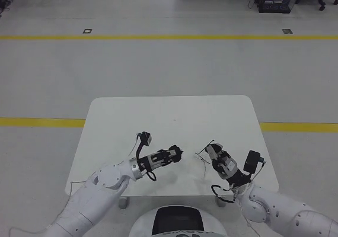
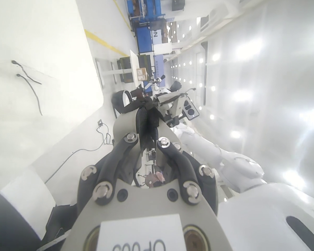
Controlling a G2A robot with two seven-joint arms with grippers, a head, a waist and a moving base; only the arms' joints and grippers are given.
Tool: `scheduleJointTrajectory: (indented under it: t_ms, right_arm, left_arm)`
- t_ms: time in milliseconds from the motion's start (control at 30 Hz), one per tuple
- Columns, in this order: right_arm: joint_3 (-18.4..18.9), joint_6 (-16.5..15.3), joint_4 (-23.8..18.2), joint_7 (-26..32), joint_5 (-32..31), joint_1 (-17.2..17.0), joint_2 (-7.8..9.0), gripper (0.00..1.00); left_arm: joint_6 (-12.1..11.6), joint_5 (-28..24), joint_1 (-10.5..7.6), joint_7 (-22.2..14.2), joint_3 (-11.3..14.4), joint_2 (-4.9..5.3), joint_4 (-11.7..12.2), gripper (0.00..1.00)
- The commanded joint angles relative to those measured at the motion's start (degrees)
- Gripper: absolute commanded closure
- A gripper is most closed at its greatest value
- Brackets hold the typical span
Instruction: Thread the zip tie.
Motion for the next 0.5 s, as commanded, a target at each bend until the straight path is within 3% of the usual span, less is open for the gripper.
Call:
scheduleJointTrajectory:
  t_ms: [0, 167, 233, 467]
  right_arm:
    - [0.2, -0.7, 1.0, -0.9, -0.1, -0.5, -1.1, 1.0]
    - [1.2, -1.8, 3.5, -0.7, -0.3, -1.2, -3.7, 1.0]
    - [1.5, -1.9, 4.2, 0.0, -0.9, -1.4, -4.3, 1.0]
    - [1.5, -1.9, 4.2, 0.0, -0.9, -1.4, -4.3, 1.0]
  left_arm:
    - [0.0, 1.7, 0.12, 3.5, 1.0, -0.46, 0.2, 1.0]
    - [0.0, 5.1, 0.31, 9.4, 3.0, -1.62, 0.0, 1.0]
    - [0.0, 5.0, 0.31, 10.4, 3.3, -2.03, -0.4, 1.0]
    - [0.0, 5.0, 0.27, 10.4, 3.3, -2.08, -0.5, 1.0]
